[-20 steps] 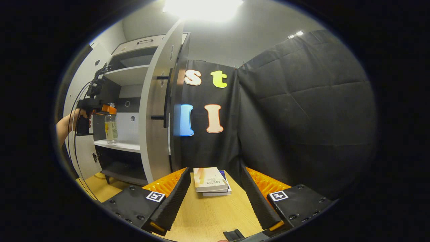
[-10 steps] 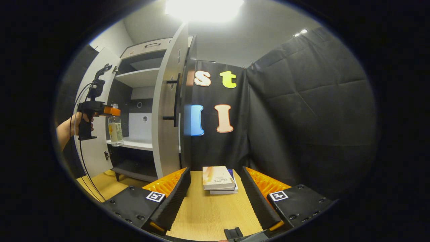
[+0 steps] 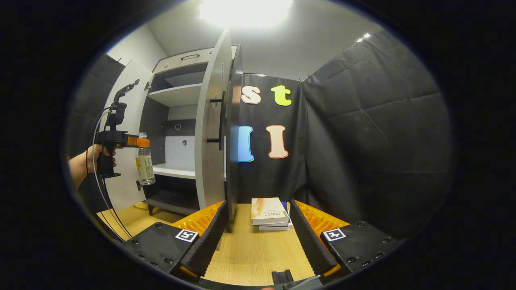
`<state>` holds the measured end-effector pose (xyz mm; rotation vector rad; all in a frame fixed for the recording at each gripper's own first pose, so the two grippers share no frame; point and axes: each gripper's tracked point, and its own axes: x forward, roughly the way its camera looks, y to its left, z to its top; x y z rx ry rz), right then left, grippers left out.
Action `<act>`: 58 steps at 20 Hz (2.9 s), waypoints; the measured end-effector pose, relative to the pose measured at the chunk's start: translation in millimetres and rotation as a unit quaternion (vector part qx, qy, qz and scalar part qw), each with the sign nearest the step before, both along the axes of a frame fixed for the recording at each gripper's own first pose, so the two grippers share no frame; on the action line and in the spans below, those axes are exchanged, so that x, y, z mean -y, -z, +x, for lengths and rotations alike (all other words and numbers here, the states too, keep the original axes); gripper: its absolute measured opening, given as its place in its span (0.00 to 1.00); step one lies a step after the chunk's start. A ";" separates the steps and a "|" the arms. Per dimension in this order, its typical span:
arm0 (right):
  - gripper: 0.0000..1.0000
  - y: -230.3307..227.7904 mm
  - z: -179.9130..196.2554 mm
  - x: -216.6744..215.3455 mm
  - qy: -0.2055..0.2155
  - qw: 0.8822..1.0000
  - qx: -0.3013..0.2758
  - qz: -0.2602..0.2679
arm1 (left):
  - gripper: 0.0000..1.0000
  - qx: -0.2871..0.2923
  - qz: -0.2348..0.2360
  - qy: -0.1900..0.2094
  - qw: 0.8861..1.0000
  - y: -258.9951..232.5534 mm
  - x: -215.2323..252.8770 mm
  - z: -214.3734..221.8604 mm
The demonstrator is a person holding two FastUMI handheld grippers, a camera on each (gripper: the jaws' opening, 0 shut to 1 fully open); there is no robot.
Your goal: Grasp the bottle in the cabinet with the left hand and place it on the coaster, then close the right door with the right hand and the left door with the left hand.
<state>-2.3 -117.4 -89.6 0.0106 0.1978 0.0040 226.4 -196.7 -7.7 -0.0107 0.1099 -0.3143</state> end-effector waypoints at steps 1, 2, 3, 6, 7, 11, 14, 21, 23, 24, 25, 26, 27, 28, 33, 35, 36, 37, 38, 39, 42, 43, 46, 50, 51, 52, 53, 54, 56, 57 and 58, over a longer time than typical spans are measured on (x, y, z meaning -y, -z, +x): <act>0.96 0.1 -2.3 -1.0 -0.003 1.000 0.000 0.003 | 0.47 0.004 0.002 0.003 1.000 2.2 2.0 -7.1; 0.96 0.1 -2.4 -1.4 -0.006 1.000 0.000 0.005 | 0.47 0.007 0.003 0.005 1.000 4.3 3.1 -13.4; 0.96 0.9 -1.2 -1.7 -0.009 1.000 -0.001 0.005 | 0.45 0.009 0.002 0.007 1.000 6.4 4.3 -18.8; 0.96 1.1 -3.5 -3.0 -0.018 1.000 -0.001 0.002 | 0.45 0.013 0.008 0.000 1.000 16.1 2.4 -31.9; 0.96 1.5 -5.4 -3.2 -0.021 1.000 0.000 0.002 | 0.47 0.012 0.009 -0.002 1.000 22.0 1.7 -36.0; 0.96 2.3 -17.6 -4.5 -0.030 1.000 0.000 0.000 | 0.45 0.002 0.005 -0.004 1.000 45.9 0.0 -52.8; 0.96 6.2 -23.0 -5.7 -0.037 0.999 -0.007 -0.004 | 0.47 -0.008 0.005 -0.003 1.000 68.9 1.0 -64.4; 0.96 12.7 -27.2 -13.1 -0.049 0.999 -0.016 -0.004 | 0.45 -0.034 0.006 0.002 0.999 112.9 3.7 -79.6; 0.96 15.2 -29.0 -15.5 -0.051 0.999 -0.018 -0.007 | 0.47 -0.038 0.006 0.005 0.999 123.9 4.8 -82.6; 0.92 15.4 -29.3 -16.3 -0.052 0.998 -0.019 -0.009 | 0.47 -0.042 0.005 0.007 0.999 131.2 5.9 -84.5; 0.96 17.3 -30.7 -17.1 -0.052 0.998 -0.022 -0.010 | 0.45 -0.045 0.004 0.010 0.999 137.1 7.2 -87.0; 0.96 18.6 -30.3 -17.0 -0.053 0.998 -0.024 -0.011 | 0.45 -0.050 0.002 0.012 0.999 144.6 8.4 -88.6; 0.97 19.9 -31.6 -17.7 -0.053 0.998 -0.027 -0.011 | 0.43 -0.053 0.001 0.013 0.999 151.1 9.4 -91.1; 0.92 20.6 -32.1 -17.9 -0.054 0.998 -0.028 -0.013 | 0.45 -0.055 0.000 0.014 0.998 158.1 10.6 -92.8; 0.92 25.0 -34.5 -17.0 -0.052 0.998 -0.035 -0.020 | 0.45 -0.075 0.005 0.018 0.997 194.1 15.9 -100.0; 0.92 25.8 -34.1 -17.1 -0.053 0.998 -0.038 -0.025 | 0.45 -0.082 0.008 0.021 0.996 207.2 19.0 -101.9; 0.92 27.0 -33.5 -16.7 -0.053 0.997 -0.039 -0.028 | 0.46 -0.085 0.007 0.022 0.996 213.7 20.4 -102.8; 0.92 29.2 -32.7 -17.0 -0.054 0.997 -0.041 -0.030 | 0.46 -0.088 0.008 0.023 0.996 219.5 21.9 -104.2; 0.97 30.7 -31.8 -16.9 -0.054 0.997 -0.045 -0.029 | 0.44 -0.092 0.010 0.022 0.995 226.4 23.3 -105.6; 0.92 33.8 -32.3 -18.2 -0.056 0.997 -0.051 -0.025 | 0.45 -0.096 0.012 0.023 0.995 232.5 23.6 -106.8; 0.92 31.3 -30.5 -20.3 -0.058 0.997 -0.051 -0.027 | 0.46 -0.107 0.010 0.023 0.994 248.8 24.0 -111.3; 0.96 31.1 -30.5 -20.7 -0.058 0.997 -0.049 -0.029 | 0.46 -0.111 0.009 0.022 0.994 253.5 23.6 -112.8; 0.97 35.6 -30.8 -21.4 -0.060 0.996 -0.057 -0.028 | 0.47 -0.119 0.014 0.019 0.993 270.1 23.0 -119.6; 0.97 39.8 -29.7 -20.8 -0.056 0.996 -0.065 -0.016 | 0.44 -0.126 0.022 0.013 0.992 288.0 20.0 -126.6; 0.97 39.1 -29.3 -20.8 -0.055 0.996 -0.065 -0.014 | 0.44 -0.129 0.023 0.011 0.991 291.7 20.0 -129.0; 0.96 38.4 -28.7 -20.8 -0.055 0.996 -0.064 -0.013 | 0.44 -0.131 0.024 0.010 0.991 295.4 19.9 -132.1; 0.96 38.3 -28.2 -21.7 -0.055 0.996 -0.063 -0.012 | 0.44 -0.133 0.024 0.006 0.991 297.2 18.1 -135.2; 0.96 38.2 -28.2 -22.0 -0.056 0.996 -0.063 -0.011 | 0.44 -0.124 0.021 0.003 0.992 294.8 18.0 -134.9; 0.92 38.7 -28.0 -22.7 -0.056 0.996 -0.063 -0.010 | 0.46 -0.126 0.019 -0.003 0.992 295.9 15.6 -137.6; 0.97 39.0 -28.0 -24.0 -0.057 0.996 -0.063 -0.009 | 0.46 -0.126 0.019 -0.006 0.992 295.9 14.7 -137.8; 0.97 38.5 -27.8 -24.9 -0.058 0.996 -0.062 -0.008 | 0.46 -0.127 0.019 -0.009 0.992 295.4 15.8 -139.0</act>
